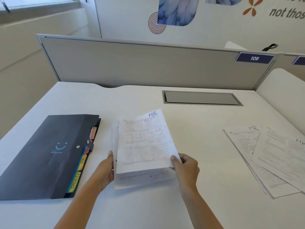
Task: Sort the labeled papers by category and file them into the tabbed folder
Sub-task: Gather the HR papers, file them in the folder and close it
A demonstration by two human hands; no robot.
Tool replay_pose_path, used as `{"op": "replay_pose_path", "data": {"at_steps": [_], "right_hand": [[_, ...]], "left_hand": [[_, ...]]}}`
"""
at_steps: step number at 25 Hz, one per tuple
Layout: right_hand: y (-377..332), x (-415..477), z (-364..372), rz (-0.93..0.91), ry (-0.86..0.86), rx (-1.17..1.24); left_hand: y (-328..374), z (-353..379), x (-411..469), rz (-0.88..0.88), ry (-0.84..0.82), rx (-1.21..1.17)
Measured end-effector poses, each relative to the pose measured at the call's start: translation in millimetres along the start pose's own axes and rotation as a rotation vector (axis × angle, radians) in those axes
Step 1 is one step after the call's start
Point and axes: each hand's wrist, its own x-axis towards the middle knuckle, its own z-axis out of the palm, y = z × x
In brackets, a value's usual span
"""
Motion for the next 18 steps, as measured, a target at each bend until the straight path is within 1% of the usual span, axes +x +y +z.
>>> {"op": "replay_pose_path", "data": {"at_steps": [3,5,7,9,11,15,18], "right_hand": [[17,-2,9,0.033,-0.057,-0.047],[25,-1,11,0.032,-0.095,-0.081],[29,2,12,0.008,-0.144,-0.114],[32,7,8,-0.049,-0.137,-0.139],[36,21,-1,-0.132,-0.047,-0.155],[44,73,-48,-0.251,0.217,-0.274],[53,112,-99,-0.193,0.384,-0.39]], "left_hand": [[0,2,2,-0.007,-0.004,0.012],[-1,2,1,0.002,-0.023,0.066],[-4,1,2,0.04,-0.013,0.125],[-7,2,2,0.062,0.012,0.131],[-8,3,2,0.086,0.017,0.135],[-8,3,6,0.145,0.017,0.132],[-5,6,6,0.172,-0.022,0.119]]}}
